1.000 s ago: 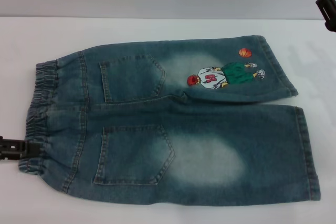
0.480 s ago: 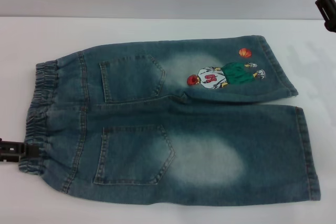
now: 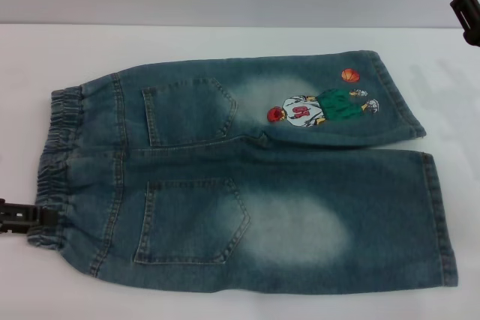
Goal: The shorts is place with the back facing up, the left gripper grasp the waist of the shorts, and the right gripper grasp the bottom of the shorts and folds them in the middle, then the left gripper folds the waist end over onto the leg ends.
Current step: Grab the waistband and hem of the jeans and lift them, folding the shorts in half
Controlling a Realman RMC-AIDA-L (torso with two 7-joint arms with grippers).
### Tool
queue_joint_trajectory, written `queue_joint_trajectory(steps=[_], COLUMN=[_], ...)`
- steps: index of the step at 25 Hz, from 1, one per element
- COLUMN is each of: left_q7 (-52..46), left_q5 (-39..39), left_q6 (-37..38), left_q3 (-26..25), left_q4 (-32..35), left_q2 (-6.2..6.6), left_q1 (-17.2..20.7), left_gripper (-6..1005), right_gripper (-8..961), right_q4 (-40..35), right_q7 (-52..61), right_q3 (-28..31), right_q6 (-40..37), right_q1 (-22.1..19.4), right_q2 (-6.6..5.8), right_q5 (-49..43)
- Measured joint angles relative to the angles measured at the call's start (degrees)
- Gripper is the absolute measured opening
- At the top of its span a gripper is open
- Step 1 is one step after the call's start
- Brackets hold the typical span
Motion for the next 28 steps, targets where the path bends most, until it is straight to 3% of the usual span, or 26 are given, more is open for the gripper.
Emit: queue_joint_trajectory(steps=[28], left_q7=[-0.57], left_q5=[2.22], left_q6=[0.07], left_q3=[-0.31], left_q4=[0.03], left_q2=[-0.03], left_q1=[-0.76], left_gripper=[815], right_gripper=[567], right_q4=[0.00], right_q7=[0.00], right_q3=[-0.09], right_q6=[0.06], right_q1=[0.06], right_q2=[0.00], right_q5=[-0.01])
